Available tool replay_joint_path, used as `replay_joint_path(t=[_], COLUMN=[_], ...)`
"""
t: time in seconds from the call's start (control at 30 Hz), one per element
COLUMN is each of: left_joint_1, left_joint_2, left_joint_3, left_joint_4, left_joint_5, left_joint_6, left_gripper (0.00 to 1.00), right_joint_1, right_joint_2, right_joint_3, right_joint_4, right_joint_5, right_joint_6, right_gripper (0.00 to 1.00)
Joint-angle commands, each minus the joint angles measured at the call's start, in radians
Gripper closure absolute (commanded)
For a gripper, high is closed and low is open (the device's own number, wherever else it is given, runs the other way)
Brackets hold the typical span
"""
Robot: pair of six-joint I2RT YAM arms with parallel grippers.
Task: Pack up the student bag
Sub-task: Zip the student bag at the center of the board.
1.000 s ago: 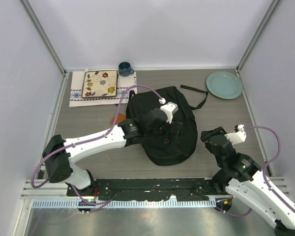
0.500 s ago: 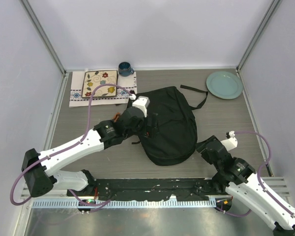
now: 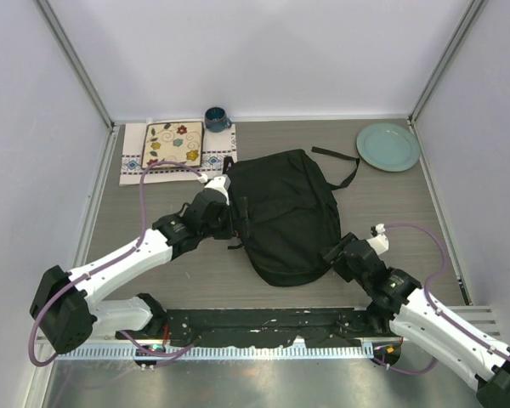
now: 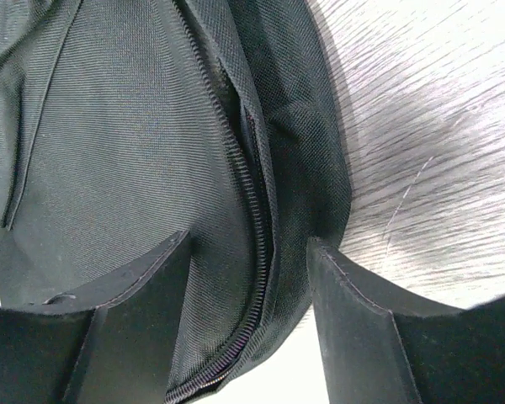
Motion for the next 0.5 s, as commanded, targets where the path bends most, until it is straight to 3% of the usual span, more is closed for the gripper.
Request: replay_joint_path(t=[0.0, 0.1, 0.13, 0.2, 0.33, 0.47], left_joint_1=[0.017, 0.026, 0.026, 0.028, 0.028, 0.028], left_joint_2=[0.016, 0.027, 0.03, 0.032, 0.035, 0.039], left_joint_3=[-0.029, -0.036, -0.037, -0.039, -0.054, -0.071], left_joint_4=[0.139, 0.159, 0.161, 0.168, 0.184, 0.185], left_joint_5=[0.084, 0.107, 0.112, 0.116, 0.121, 0.121], left_joint_6=[-0.041, -0.051, -0.053, -0.053, -0.061, -0.076], left_gripper=[0.0, 0.0, 0.0, 0.0, 0.0, 0.0], right_joint_1=[-0.001, -0.001, -0.003, -0.003, -0.004, -0.012], right_joint_2=[0.066, 0.083, 0.082, 0.077, 0.082, 0.108], right_joint_3=[-0.014, 0.009, 0.015, 0.032, 0.044, 0.062], right_joint_4=[0.177, 0.192, 0.192, 0.197, 0.217, 0.224], right_joint_5=[0.004, 0.056, 0.071, 0.097, 0.166, 0.217], right_joint_6=[0.002, -0.022, -0.03, -0.054, -0.096, -0.152], right_gripper=[0.44, 0.66, 0.77, 0.86, 0.96, 1.0])
